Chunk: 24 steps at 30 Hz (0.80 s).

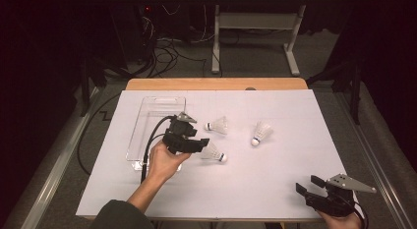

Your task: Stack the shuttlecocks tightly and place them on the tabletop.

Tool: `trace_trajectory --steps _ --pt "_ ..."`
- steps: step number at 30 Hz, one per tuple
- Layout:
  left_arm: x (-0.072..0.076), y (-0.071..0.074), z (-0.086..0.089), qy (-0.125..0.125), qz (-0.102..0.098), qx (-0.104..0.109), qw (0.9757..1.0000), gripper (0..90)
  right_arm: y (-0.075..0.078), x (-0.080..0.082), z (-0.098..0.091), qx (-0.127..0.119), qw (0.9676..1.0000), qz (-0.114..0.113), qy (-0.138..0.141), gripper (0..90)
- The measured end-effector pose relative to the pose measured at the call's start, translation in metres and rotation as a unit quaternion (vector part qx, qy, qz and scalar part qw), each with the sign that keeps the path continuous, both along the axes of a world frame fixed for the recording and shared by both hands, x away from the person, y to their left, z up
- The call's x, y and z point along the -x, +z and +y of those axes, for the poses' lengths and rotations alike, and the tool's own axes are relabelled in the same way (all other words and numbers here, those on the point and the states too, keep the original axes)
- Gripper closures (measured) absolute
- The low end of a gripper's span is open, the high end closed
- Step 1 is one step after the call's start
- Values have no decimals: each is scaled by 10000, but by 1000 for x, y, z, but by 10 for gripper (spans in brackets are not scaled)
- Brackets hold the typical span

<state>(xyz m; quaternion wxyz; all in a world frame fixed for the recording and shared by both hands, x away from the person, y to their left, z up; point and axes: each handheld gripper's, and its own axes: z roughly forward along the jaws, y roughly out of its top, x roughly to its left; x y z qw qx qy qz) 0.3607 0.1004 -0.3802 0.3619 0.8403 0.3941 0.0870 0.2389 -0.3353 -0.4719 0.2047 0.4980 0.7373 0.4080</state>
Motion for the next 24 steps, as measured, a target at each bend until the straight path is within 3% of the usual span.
trace_trajectory --steps 14,24 --pt "14 -2 12 -23 -54 -17 10000 428 0 0 0 3 10000 8 -3 331" --pt "24 -6 16 -52 -57 90 9999 422 0 -1 0 6 10000 5 3 331"
